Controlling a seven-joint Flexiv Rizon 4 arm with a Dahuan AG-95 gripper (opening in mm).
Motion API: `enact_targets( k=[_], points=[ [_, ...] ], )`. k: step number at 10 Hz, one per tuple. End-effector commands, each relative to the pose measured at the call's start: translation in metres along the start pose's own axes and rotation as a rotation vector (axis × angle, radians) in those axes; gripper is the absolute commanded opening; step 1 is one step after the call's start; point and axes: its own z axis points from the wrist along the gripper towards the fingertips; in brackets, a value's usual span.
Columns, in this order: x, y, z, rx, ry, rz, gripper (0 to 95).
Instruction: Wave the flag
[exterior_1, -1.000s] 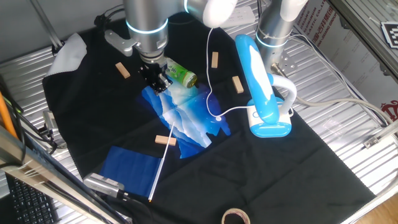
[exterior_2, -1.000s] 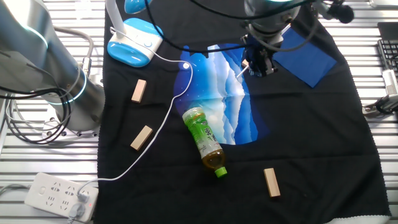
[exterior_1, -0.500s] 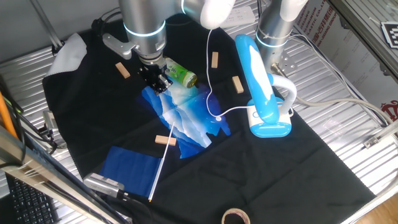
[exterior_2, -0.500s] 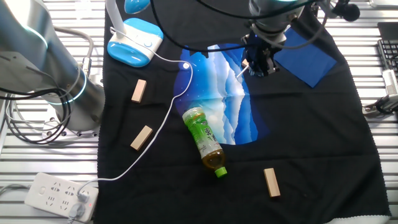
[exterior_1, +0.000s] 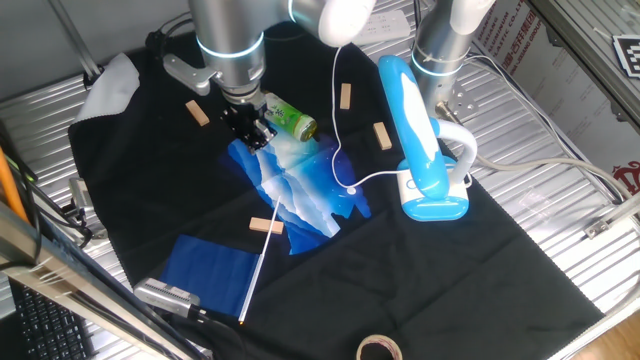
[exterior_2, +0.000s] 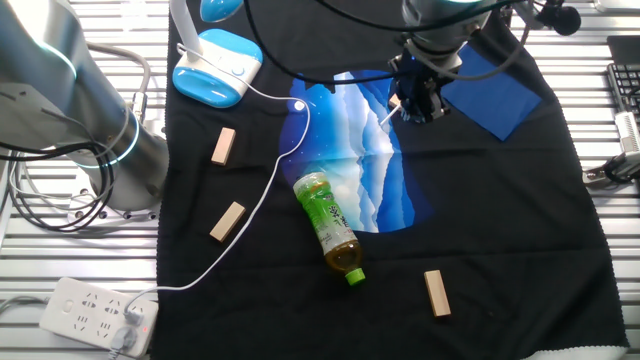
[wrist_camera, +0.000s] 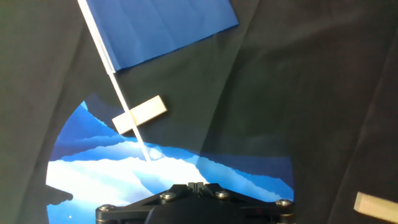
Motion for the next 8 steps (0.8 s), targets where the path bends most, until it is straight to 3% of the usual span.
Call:
enact_targets(
  k=[1,8],
  points=[
    [-0.007,0.004,0.011,-0.009,-0.003,-0.015,0.0],
    [-0.018,0.033,0.044,-0.017,-0.022,-0.105,0.0]
  ],
)
